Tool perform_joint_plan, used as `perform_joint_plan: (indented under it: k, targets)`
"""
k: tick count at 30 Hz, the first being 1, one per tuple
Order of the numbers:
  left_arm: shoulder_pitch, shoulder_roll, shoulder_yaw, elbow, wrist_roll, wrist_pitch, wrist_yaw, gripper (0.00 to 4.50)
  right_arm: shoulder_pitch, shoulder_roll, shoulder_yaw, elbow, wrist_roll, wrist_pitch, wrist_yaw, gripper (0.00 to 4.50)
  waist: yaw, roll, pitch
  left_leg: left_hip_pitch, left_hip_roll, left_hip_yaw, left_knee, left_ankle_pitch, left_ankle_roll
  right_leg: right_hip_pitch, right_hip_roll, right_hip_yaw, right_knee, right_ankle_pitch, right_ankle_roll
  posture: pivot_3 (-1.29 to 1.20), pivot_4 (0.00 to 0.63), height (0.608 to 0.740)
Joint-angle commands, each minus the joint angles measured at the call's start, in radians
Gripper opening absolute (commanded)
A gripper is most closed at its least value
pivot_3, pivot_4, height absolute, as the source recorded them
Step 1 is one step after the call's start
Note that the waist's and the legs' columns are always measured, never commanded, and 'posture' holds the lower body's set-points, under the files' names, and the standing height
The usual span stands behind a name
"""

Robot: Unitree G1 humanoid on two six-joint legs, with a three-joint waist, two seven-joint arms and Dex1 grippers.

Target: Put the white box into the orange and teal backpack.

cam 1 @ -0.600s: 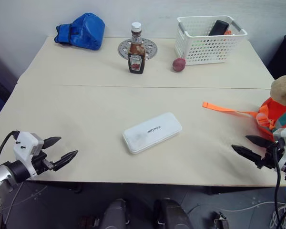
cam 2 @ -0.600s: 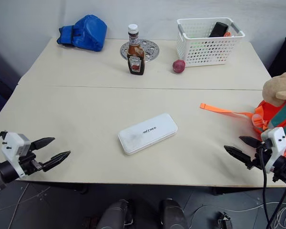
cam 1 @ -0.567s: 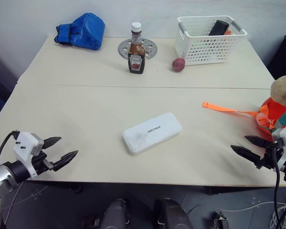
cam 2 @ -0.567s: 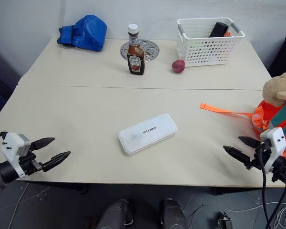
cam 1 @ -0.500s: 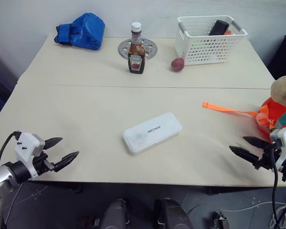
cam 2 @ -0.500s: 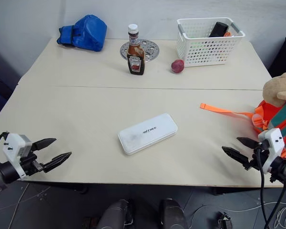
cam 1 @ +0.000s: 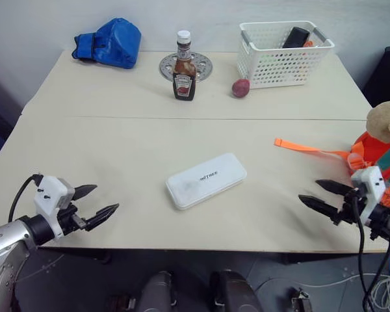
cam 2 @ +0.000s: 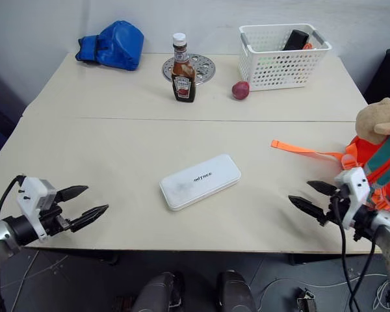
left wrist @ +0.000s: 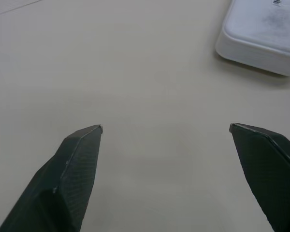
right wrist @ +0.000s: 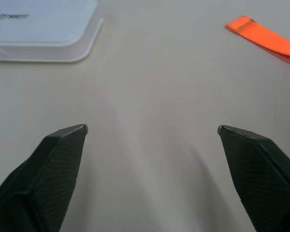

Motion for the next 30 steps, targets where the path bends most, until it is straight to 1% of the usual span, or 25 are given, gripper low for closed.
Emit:
perform_joint_plan:
  k: [1, 3, 6, 7, 10, 11, 12, 14, 16, 21, 26, 30]
  targets:
    - [-0.016, 0.017, -0.091, -0.074, -0.001, 0.004, -0.026, 3.21, -0.101, 0.021, 0.085, -0.013, -0.01, -0.001, 0.017, 3.18, -0.003, 0.0, 0.0, 0.0, 0.0, 0.0, 0.0, 0.0, 0.0, 0.0, 0.0, 0.0, 0.0, 0.0, 0.0, 0.0, 0.15, 0.74]
    - [-0.058, 0.012, -0.13, -0.064, 0.001, 0.013, -0.013, 2.57, -0.168, 0.036, 0.127, 0.029, -0.03, -0.01, 0.017, 2.51, 0.0, 0.0, 0.0, 0.0, 0.0, 0.0, 0.0, 0.0, 0.0, 0.0, 0.0, 0.0, 0.001, 0.0, 0.0, 0.0, 0.15, 0.74]
    - [-0.148, 0.011, -0.241, -0.04, 0.041, 0.006, -0.016, 1.63, -0.285, 0.069, 0.232, 0.13, -0.105, -0.066, 0.042, 1.49, 0.003, 0.0, 0.0, 0.001, 0.0, 0.0, 0.001, 0.001, -0.001, -0.001, 0.0, 0.0, 0.004, 0.0, 0.0, 0.0, 0.15, 0.74]
    - [-0.174, 0.01, -0.273, -0.031, 0.055, 0.003, -0.017, 1.36, -0.315, 0.078, 0.259, 0.16, -0.127, -0.085, 0.051, 1.17, 0.004, 0.0, 0.0, 0.001, 0.0, 0.0, 0.001, 0.001, -0.001, -0.001, 0.0, 0.0, 0.005, 0.0, 0.0, 0.0, 0.15, 0.74]
    - [-0.244, -0.002, -0.364, -0.005, 0.101, 0.006, -0.009, 0.37, -0.4, 0.11, 0.318, 0.256, -0.176, -0.132, 0.081, 0.1, 0.002, 0.0, 0.0, 0.001, -0.001, 0.0, 0.002, 0.001, -0.001, -0.001, 0.0, -0.001, 0.005, 0.0, 0.001, 0.0, 0.15, 0.74]
    - [-0.269, -0.005, -0.397, 0.003, 0.114, 0.018, -0.008, 0.06, -0.431, 0.122, 0.34, 0.291, -0.197, -0.155, 0.092, 0.0, 0.002, 0.0, 0.0, 0.001, -0.001, 0.0, 0.002, 0.001, -0.001, -0.001, 0.0, 0.0, 0.005, 0.001, 0.001, 0.0, 0.15, 0.74]
    - [-0.286, -0.006, -0.423, 0.009, 0.122, 0.03, -0.007, 0.02, -0.455, 0.132, 0.36, 0.321, -0.22, -0.18, 0.097, 0.0, 0.001, 0.0, 0.0, 0.001, -0.001, 0.0, 0.002, 0.001, -0.002, -0.001, 0.0, -0.001, 0.006, 0.001, 0.001, 0.0, 0.15, 0.74]
    - [-0.315, -0.013, -0.461, 0.018, 0.138, 0.041, -0.001, 0.02, -0.499, 0.157, 0.389, 0.381, -0.261, -0.219, 0.092, 0.0, -0.002, 0.0, 0.0, 0.001, 0.0, 0.0, 0.002, 0.003, -0.004, -0.001, 0.001, -0.001, 0.006, 0.001, 0.002, 0.0, 0.15, 0.74]
    - [-0.328, -0.025, -0.469, 0.025, 0.137, 0.043, 0.006, 0.02, -0.526, 0.177, 0.396, 0.416, -0.274, -0.236, 0.09, 0.0, -0.003, 0.0, 0.0, 0.001, 0.0, 0.0, 0.002, 0.003, -0.005, -0.001, 0.001, -0.001, 0.007, 0.001, 0.002, 0.0, 0.15, 0.74]
    - [-0.346, -0.036, -0.489, 0.043, 0.148, 0.037, -0.006, 0.02, -0.541, 0.198, 0.4, 0.426, -0.284, -0.247, 0.105, 0.0, 0.0, 0.0, 0.0, 0.001, 0.0, 0.0, 0.002, 0.003, -0.006, -0.002, 0.001, -0.001, 0.008, 0.001, 0.002, 0.0, 0.15, 0.74]
    - [-0.387, -0.042, -0.499, 0.117, 0.189, 0.003, -0.006, 0.02, -0.476, 0.178, 0.403, 0.317, -0.256, -0.212, 0.162, 0.0, 0.002, 0.0, 0.0, 0.001, 0.0, -0.001, 0.004, 0.003, -0.005, -0.001, 0.001, -0.001, 0.009, 0.001, 0.002, 0.0, 0.15, 0.74]
    - [-0.462, -0.049, -0.488, 0.229, 0.21, -0.033, -0.019, 0.02, -0.387, 0.15, 0.388, 0.181, -0.218, -0.142, 0.183, 0.0, 0.003, 0.0, 0.0, 0.001, 0.0, -0.002, 0.003, 0.003, -0.005, -0.001, 0.001, -0.002, 0.009, 0.001, 0.002, 0.0, 0.15, 0.74]
